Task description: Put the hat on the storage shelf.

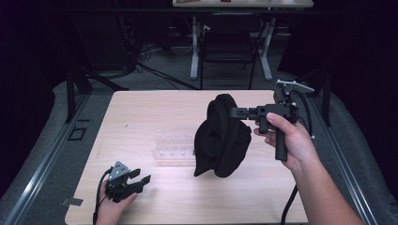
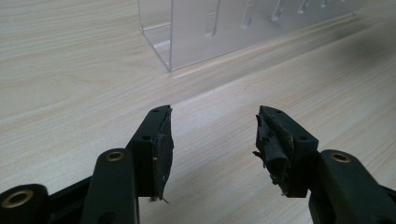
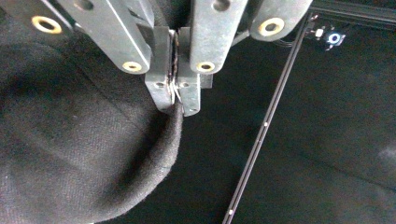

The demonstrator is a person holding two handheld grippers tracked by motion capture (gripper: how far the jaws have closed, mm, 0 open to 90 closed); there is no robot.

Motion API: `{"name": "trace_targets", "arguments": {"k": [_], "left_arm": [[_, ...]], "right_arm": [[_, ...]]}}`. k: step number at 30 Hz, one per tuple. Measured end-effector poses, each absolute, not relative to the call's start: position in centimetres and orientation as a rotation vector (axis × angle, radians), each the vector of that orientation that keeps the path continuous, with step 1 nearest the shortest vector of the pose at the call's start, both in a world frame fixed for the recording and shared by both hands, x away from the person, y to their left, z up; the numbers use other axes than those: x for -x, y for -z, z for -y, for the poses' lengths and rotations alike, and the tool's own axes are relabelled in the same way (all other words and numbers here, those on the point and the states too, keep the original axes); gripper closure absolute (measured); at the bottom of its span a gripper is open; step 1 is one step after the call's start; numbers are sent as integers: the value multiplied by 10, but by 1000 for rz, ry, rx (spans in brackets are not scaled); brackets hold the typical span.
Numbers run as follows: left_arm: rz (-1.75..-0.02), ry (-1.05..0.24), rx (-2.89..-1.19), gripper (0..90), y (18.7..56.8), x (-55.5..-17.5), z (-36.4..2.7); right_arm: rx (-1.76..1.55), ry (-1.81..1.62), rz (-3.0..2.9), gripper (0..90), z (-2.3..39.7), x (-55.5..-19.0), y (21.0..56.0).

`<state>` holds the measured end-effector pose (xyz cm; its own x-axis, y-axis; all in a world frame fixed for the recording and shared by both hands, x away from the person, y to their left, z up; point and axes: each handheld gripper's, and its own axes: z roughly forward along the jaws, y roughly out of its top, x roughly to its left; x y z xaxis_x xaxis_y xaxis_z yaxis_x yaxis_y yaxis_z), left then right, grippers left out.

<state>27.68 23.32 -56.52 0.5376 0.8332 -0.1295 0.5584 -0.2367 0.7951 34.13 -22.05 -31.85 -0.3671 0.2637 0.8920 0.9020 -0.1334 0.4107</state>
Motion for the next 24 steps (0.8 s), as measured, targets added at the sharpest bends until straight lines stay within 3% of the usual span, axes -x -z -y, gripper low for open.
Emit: {"name": "trace_targets", "arguments": {"k": [24], "left_arm": [[-1131,-399,-1929,459,565,-278,-235]], "right_arm": [[1379,1529,1589,882,204,-386,332]]}}
